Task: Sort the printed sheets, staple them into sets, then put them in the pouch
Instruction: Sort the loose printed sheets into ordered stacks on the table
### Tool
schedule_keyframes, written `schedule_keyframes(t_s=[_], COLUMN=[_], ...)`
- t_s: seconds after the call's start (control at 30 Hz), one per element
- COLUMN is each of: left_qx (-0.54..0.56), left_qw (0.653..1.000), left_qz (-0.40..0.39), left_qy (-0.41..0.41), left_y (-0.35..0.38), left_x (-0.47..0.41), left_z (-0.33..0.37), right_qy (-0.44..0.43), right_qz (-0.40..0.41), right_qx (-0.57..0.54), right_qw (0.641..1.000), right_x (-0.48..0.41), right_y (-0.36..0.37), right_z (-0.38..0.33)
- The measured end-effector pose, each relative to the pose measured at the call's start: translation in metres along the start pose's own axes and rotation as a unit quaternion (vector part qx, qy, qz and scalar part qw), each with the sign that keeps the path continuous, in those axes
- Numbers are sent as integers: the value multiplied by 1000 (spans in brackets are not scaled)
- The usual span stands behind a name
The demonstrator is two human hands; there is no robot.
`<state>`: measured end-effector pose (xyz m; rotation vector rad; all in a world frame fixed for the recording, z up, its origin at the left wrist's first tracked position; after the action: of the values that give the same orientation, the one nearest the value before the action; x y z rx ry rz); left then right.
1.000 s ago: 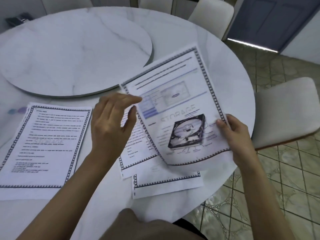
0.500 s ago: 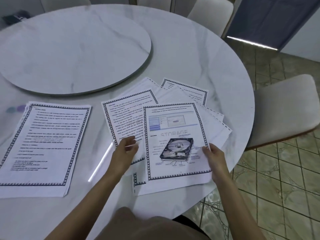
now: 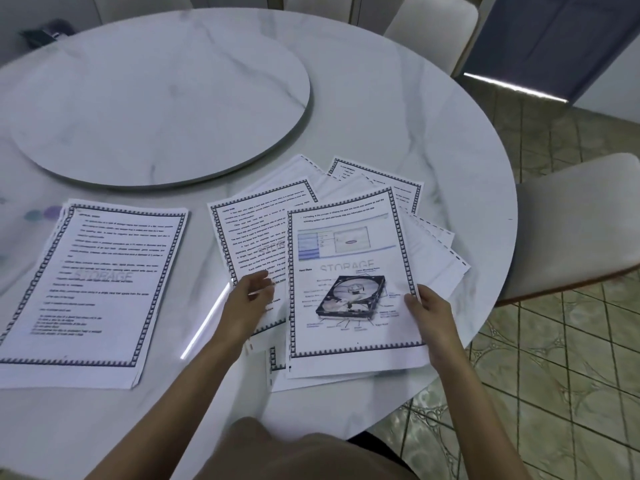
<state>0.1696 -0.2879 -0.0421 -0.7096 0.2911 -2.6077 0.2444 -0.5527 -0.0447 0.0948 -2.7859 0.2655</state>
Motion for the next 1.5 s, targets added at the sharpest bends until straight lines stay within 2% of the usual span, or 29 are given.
schedule_keyframes(t_s=[0.23,0.4,0.57,0.73,0.97,1.07,1.13,1.23,1.33,1.5], left_qx=[39,54,85,51,-5,-21,-32,-52,-68,-83], left_qw=[999,998,995,993,985,981,982,987,988,990], left_qz=[3,-4,57,82,173,190,181,146,133,115], left_qy=[22,19,-16,-66,16,43,44,40,34,26], left_y=[-21,-35,-65,-109,-133,-143,-150,-162,-170,-172], left_x=[-5,-1,2,14,37,37,37,33,31,29], left_z=[11,13,-6,-38,-48,-56,-56,-58,-61,-65], right_qy=[-6,-8,13,44,42,60,41,-17,-85,-72], right_qz=[-5,-50,-109,-166,-209,-172,-124,-51,1,37], right_qx=[-48,-71,-68,-22,19,-33,-37,67,219,312], right_qw=[999,996,992,985,977,983,991,996,972,946], right_x=[-10,-10,10,33,52,43,32,15,1,-8], right_y=[5,38,95,141,167,154,138,115,103,112], right_z=[-19,-29,-34,-24,-16,-23,-30,-34,-33,-20])
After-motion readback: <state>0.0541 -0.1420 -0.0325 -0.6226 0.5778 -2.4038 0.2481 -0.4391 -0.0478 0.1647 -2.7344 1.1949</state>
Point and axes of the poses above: each hand's wrist, its own x-axis away from the middle knuckle, its own y-axis out of the palm, z = x × y, the point moved 1 cm from there along -x, towards the middle knuckle, and after that the axes turned 7 degrees about -x, right-handed, at the moved point
